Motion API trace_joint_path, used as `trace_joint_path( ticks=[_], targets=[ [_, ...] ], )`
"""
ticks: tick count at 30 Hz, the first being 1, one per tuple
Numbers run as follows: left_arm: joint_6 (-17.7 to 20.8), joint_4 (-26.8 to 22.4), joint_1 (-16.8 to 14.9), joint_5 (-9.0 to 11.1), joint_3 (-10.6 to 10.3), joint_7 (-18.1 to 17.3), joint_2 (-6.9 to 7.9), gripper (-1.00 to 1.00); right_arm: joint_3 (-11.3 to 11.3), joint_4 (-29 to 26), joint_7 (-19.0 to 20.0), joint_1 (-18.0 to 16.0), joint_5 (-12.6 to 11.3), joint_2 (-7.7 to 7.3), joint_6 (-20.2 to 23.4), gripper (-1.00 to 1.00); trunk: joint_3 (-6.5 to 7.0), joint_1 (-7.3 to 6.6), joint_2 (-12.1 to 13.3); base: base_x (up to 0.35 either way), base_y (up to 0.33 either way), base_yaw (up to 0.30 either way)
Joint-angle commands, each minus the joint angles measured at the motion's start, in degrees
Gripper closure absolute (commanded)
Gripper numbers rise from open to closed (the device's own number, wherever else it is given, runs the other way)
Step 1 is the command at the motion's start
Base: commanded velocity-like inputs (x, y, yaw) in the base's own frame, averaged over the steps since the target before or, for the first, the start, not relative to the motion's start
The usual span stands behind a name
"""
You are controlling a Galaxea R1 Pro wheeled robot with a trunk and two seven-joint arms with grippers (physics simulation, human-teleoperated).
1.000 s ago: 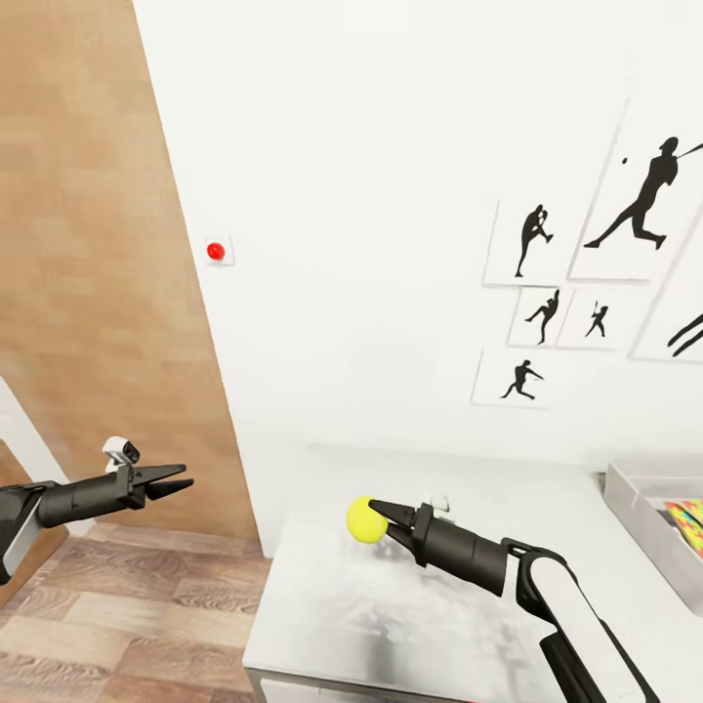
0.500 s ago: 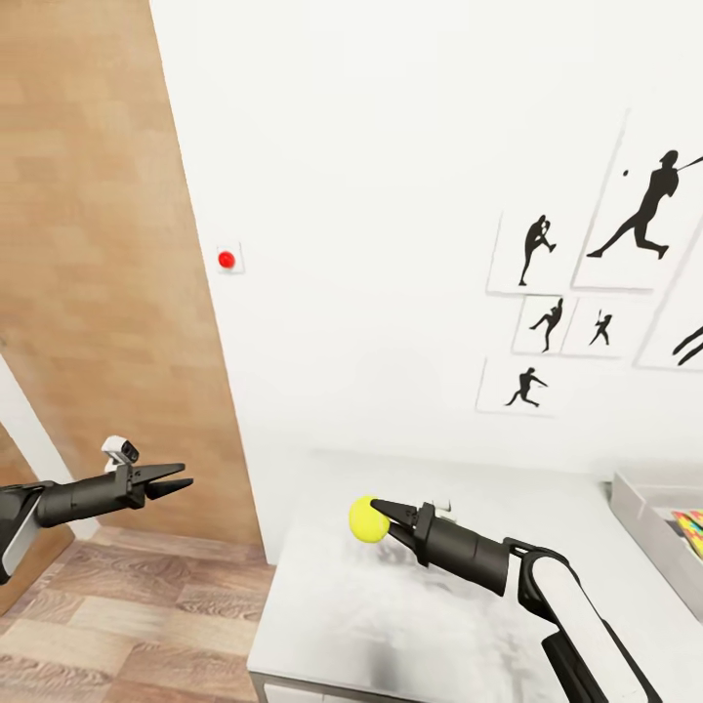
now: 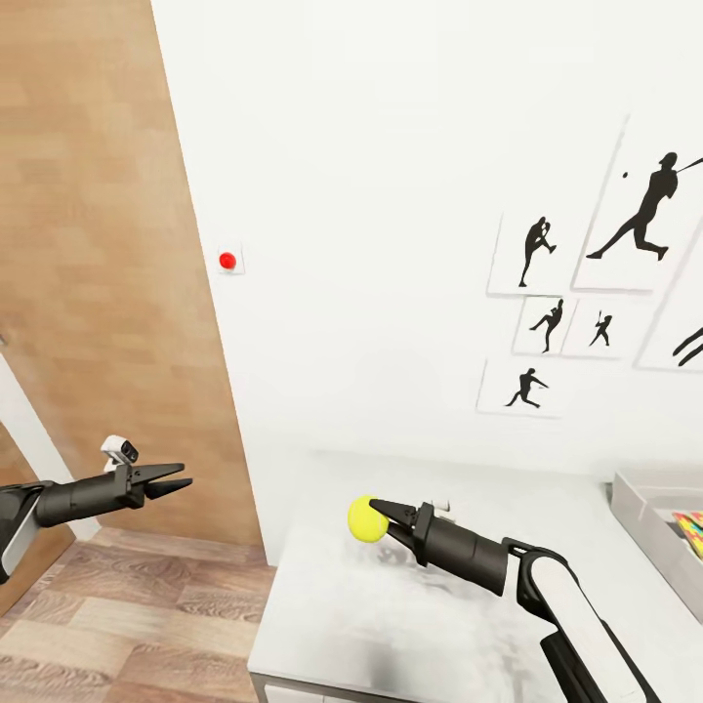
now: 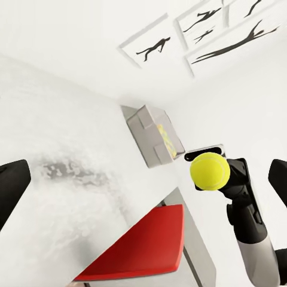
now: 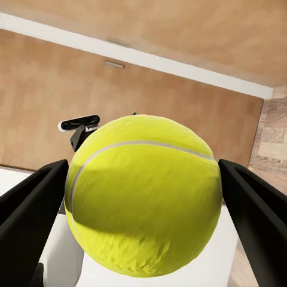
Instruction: Put all the toys in the child's room - the three board games (two on the bed and one on the table), the two jigsaw puzzles on the table, and the tennis ball on the table - inside the toy box on the table in the child's room.
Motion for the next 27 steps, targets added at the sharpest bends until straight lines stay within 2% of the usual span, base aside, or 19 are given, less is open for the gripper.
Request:
trace_joint_path(
  ticks=[1, 10, 22, 27],
  targets=[
    [0.59, -0.01, -0.05, -0.01, -0.02, -0.21, 0.02, -1.00, 0.05, -0.01, 0.15, -0.06, 0.09, -0.03, 0.10, 1.00, -0.13, 0.04, -0.13, 0.000, 0.000, 0.000],
    [0.57, -0.01, -0.08, -0.01, -0.03, -0.21, 0.02, -1.00, -0.08, -0.01, 0.14, -0.06, 0.09, 0.01, 0.10, 1.00, -0.08, 0.04, -0.13, 0.000, 0.000, -0.022],
    [0.53, -0.01, -0.10, 0.00, 0.05, -0.21, 0.14, -1.00, -0.03, -0.01, 0.20, -0.06, 0.06, 0.05, 0.10, 1.00, 0.46, 0.04, -0.13, 0.000, 0.000, -0.220],
    [0.53, 0.02, -0.10, 0.02, 0.13, -0.21, 0.19, -1.00, -0.06, -0.01, 0.15, -0.06, 0.09, 0.02, 0.10, 1.00, 0.51, 0.04, -0.13, 0.000, 0.000, -0.097]
  ],
)
